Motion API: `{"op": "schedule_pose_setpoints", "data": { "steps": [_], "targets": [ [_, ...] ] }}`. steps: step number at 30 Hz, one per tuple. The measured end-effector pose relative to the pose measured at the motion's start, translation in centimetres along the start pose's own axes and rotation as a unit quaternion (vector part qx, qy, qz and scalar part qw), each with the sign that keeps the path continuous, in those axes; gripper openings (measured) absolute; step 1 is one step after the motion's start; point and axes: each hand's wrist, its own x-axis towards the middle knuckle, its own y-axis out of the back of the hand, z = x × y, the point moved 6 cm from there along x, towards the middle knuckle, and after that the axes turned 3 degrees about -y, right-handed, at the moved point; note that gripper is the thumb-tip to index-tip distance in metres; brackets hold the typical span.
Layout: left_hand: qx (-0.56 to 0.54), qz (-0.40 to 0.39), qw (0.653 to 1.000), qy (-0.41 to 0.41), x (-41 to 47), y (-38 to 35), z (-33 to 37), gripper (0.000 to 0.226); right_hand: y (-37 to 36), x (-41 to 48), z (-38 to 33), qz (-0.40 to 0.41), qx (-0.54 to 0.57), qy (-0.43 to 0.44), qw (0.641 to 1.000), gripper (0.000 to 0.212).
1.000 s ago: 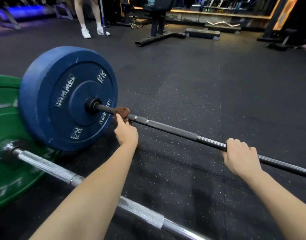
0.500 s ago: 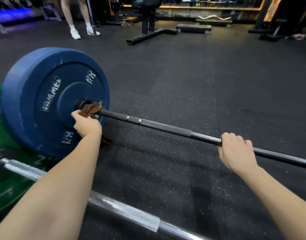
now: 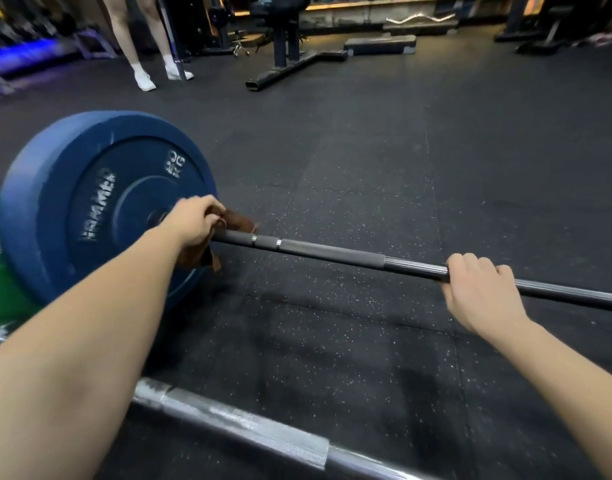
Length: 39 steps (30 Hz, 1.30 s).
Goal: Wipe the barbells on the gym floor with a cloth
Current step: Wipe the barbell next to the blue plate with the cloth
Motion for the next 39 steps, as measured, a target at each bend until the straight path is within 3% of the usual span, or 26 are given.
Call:
{"op": "schedule_pose_setpoints", "data": {
  "steps": [5,8,13,21,28,31,34,39],
  "targets": [
    [-0.04,-0.066,0.993,0.093,0.9,-1.8,-2.3,0.046,-0.1,0.2,0.0,-0.013,-0.019,-0.01,1.0,0.026],
    [0.002,-0.108,0.983,0.148,1.4,-1.2,-2.2,0.058,0.0,0.0,0.0,-0.014,-0.015,-0.01,1.0,0.025],
    [0.077,-0.16,0.975,0.133,1.5,-1.9,-0.4,0.055,0.2,-0.1,0.1,-0.003,-0.009,-0.007,1.0,0.03],
    [0.055,-0.133,0.988,0.056,-0.1,-4.0,4.1,0.042,0.4,-1.0,-0.1,0.014,-0.003,-0.004,1.0,0.034],
    [0.0,-0.103,0.995,0.015,-0.3,-3.4,3.6,0.029,0.2,-0.9,0.0,0.012,-0.013,0.0,1.0,0.031],
    [0.017,-0.092,0.994,0.053,0.6,-2.5,1.5,0.028,0.1,-0.8,0.0,0.017,-0.005,0.002,1.0,0.033],
    [-0.003,-0.025,0.991,0.133,0.5,-1.9,-2.1,0.025,0.0,-0.9,0.0,0.023,-0.001,-0.003,1.0,0.037],
    [-0.016,0.011,0.988,0.154,-0.5,-2.8,-1.1,0.032,0.1,-1.0,-0.2,0.032,0.004,-0.008,0.999,0.042]
  ]
}}
